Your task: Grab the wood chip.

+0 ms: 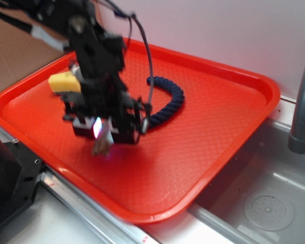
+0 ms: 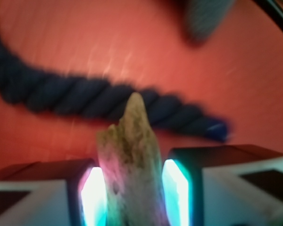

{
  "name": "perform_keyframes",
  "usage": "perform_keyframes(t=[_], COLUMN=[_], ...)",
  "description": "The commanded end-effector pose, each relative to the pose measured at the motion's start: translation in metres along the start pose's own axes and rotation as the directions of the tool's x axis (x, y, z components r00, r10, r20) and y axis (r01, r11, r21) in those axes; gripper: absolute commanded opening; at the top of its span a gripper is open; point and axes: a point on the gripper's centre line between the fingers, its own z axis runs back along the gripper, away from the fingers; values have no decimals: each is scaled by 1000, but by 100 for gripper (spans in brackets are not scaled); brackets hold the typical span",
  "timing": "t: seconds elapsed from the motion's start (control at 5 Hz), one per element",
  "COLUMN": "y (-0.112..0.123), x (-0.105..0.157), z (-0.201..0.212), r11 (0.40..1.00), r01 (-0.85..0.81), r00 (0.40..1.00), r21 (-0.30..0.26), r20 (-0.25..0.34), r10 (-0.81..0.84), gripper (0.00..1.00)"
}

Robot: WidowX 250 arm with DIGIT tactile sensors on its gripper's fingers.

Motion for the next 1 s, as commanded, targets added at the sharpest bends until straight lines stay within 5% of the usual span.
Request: perform_keyframes(t=[0.0,0.6,0.8], y=[18,37,42], x=[58,93,94], z=[80,127,120], r11=[989,967,971], r01=[59,185,127], r00=[997,983,991], r21=[-138,-173,-201], r20=[-30,21,-17], r10=[-64,-184,-133], gripper=[0,0,0])
